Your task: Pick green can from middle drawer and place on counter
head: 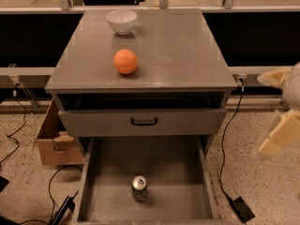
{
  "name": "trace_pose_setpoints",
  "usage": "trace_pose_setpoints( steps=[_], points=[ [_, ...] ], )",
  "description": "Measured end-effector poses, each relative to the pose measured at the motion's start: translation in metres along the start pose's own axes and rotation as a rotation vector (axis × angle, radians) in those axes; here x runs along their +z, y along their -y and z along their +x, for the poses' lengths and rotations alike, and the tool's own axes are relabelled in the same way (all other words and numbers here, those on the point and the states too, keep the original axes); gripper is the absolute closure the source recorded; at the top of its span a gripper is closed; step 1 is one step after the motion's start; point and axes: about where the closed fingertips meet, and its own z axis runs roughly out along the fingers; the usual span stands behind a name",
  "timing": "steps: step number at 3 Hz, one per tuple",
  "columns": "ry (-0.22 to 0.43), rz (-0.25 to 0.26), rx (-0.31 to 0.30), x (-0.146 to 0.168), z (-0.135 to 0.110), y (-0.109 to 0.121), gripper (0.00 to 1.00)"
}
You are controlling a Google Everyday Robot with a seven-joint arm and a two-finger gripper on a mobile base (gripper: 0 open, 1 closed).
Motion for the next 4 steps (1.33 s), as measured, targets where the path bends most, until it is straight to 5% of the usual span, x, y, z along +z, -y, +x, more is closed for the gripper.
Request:
trace_pose_setpoints(
  steps=[1, 3, 4],
  points=[
    [0.152, -0.028, 0.056, 0.058, 0.035, -0.033, 0.00],
    [0.411, -0.030, 0.106, 0.167, 0.064, -0.061, 0.00],
    [0.422, -0.032, 0.093, 0.173, 0.060, -0.057, 0.00]
  ],
)
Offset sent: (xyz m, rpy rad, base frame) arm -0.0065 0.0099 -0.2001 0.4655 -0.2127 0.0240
